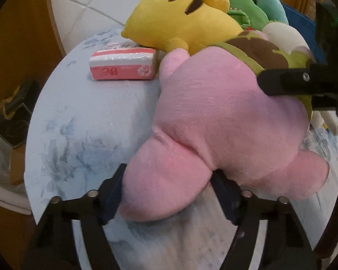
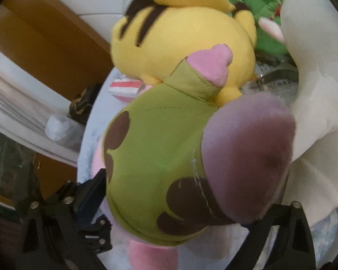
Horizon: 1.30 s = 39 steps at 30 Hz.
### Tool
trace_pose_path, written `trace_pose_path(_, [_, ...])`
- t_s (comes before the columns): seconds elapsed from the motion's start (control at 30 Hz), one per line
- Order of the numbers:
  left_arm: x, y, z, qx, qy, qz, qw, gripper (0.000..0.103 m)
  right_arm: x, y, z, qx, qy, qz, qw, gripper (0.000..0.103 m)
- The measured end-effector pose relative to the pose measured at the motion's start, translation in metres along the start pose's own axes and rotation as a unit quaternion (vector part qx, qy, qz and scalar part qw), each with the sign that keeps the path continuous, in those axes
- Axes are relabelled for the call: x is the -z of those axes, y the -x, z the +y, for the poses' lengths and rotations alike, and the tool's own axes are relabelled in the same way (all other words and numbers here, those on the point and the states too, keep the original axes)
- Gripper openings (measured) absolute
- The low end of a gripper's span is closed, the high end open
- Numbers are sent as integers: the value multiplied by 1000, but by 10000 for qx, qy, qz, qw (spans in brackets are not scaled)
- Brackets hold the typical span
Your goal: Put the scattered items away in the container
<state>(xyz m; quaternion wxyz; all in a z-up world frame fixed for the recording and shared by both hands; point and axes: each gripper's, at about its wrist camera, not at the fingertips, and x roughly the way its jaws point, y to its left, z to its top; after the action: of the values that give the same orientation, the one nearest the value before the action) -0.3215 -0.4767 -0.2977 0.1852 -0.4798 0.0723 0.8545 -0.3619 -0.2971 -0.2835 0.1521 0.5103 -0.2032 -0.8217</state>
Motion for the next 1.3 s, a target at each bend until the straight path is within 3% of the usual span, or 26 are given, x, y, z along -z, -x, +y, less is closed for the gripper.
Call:
trace_pose_path(0.2, [0, 34, -16, -61, 112, -263, 9996, 63, 9, 37, 11, -60, 144, -315, 9994, 92])
trace_pose_path(0.4, [-21, 80, -42, -267, -101, -586, 9979, 63, 11, 93, 13, -362, 129, -806, 9960, 92])
trace_pose_path(0.77, [-61, 136, -105, -441, 56, -1040, 9936, 63, -6, 191, 21, -330, 632, -1370, 9880, 92])
trace_pose_path(1.1, [-85, 155, -167, -99, -101, -1179, 9929, 63, -10, 256, -13, -95, 344, -1651, 9856, 92])
trace_pose_path(1.3, [-106, 164, -224, -170, -207, -1326, 9908, 63, -16, 299, -49, -118, 315, -1840, 9823, 92])
